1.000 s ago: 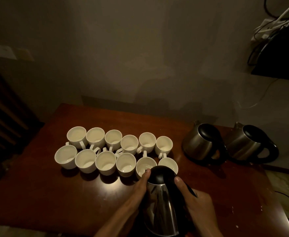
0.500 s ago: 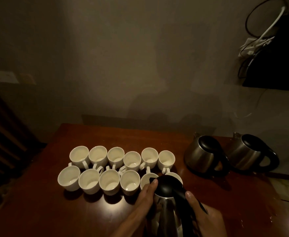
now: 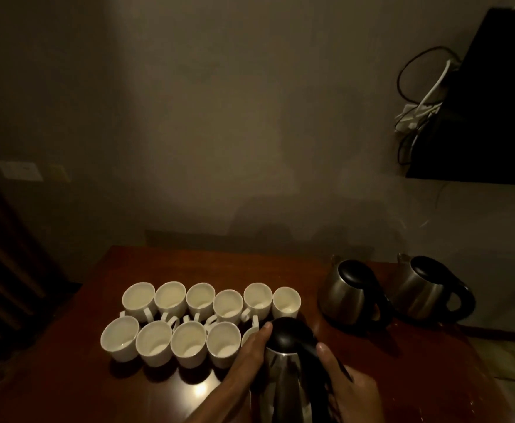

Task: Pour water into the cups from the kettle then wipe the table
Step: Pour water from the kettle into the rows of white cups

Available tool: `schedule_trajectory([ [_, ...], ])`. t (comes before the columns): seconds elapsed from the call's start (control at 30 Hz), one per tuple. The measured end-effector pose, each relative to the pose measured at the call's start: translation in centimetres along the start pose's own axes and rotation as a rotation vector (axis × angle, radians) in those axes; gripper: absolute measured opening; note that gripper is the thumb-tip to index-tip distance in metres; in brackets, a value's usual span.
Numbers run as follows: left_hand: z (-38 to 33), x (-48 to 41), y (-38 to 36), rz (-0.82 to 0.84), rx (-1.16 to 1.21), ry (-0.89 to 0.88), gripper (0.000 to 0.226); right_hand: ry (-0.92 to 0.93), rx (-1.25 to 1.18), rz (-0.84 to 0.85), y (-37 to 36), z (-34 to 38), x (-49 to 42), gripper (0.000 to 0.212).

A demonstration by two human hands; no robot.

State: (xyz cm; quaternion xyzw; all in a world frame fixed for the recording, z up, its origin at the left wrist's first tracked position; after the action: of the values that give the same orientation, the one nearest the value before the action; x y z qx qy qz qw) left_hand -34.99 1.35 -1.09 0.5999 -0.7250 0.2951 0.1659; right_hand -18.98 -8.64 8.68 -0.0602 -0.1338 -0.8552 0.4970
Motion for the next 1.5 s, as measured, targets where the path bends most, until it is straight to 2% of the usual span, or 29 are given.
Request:
schedule_trajectory([
  [0.07,-1.1,0.9,-0.7,-0.009,0.043,-0.015,0.021,0.015,-0.018,-0.035,-0.1,-0.1,-0.5,0.039],
  [0.1,-1.6,1.1,-1.1,0.010,0.033,-0.024,0.019,0.027,-0.035,-0.055,-0.1,0.1,-0.6,0.034],
  [0.2,-2.0,1.8,-1.2,0.000,0.017,-0.036,0.027,0.040,-0.071,-0.012,0.1,0.6,-0.9,0.030],
  [0.23,-2.3,2.0,-1.3,-0.015,0.006,-0.045,0.036,0.029,-0.087,0.025,0.2,1.0,-0.7,0.037],
  [0.3,-1.9,1.6,-1.1,-0.012,-0.005,-0.073,0.067,0.020,-0.100,0.104,0.5,1.5,-0.5,0.052],
  [0.37,-0.8,0.7,-0.7,-0.009,-0.011,-0.064,0.084,0.037,-0.082,0.161,0.8,1.8,-0.2,0.062],
  [0.57,-2.7,2.8,-1.4,-0.006,-0.031,-0.049,0.086,0.165,-0.135,0.214,1.0,3.4,0.0,0.042],
  [0.7,-4.4,3.6,-1.5,-0.020,-0.034,-0.057,0.072,0.228,-0.147,0.223,0.6,4.3,-0.5,0.044],
  [0.8,-5.7,3.7,-1.2,-0.042,-0.037,-0.076,0.071,0.271,-0.133,0.240,0.2,5.2,-0.8,0.050],
  [0.93,-7.0,4.3,-0.4,-0.169,-0.038,-0.079,0.047,0.308,-0.118,0.265,-0.5,6.2,-0.8,0.053],
  [1.03,-7.1,4.7,0.0,-0.167,-0.043,-0.063,0.062,0.318,-0.118,0.266,-0.9,6.6,-0.7,0.055],
  [1.17,-7.5,5.0,1.1,-0.158,0.007,-0.094,0.056,0.338,-0.130,0.299,-2.0,6.5,-0.7,0.050],
  [1.4,-8.7,4.8,3.4,-0.160,-0.032,-0.131,0.088,0.359,-0.113,0.276,-4.4,6.6,-0.3,0.050],
  [1.5,-9.2,4.2,4.7,-0.153,-0.057,-0.112,0.090,0.340,-0.125,0.243,-5.8,6.8,0.0,0.050],
])
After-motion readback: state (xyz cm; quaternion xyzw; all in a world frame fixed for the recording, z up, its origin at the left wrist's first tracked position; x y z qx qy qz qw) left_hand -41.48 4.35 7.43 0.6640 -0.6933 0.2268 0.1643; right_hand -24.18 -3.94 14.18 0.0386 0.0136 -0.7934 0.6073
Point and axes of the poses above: each hand's wrist, its own x-axis away from the middle knuckle, its own y-axis out of the back of the hand, z = x × y, the point moved 5 cm from there along -x, towards the middle knuckle, and after that the axes turned 9 degrees about y, right-handed, at the moved point
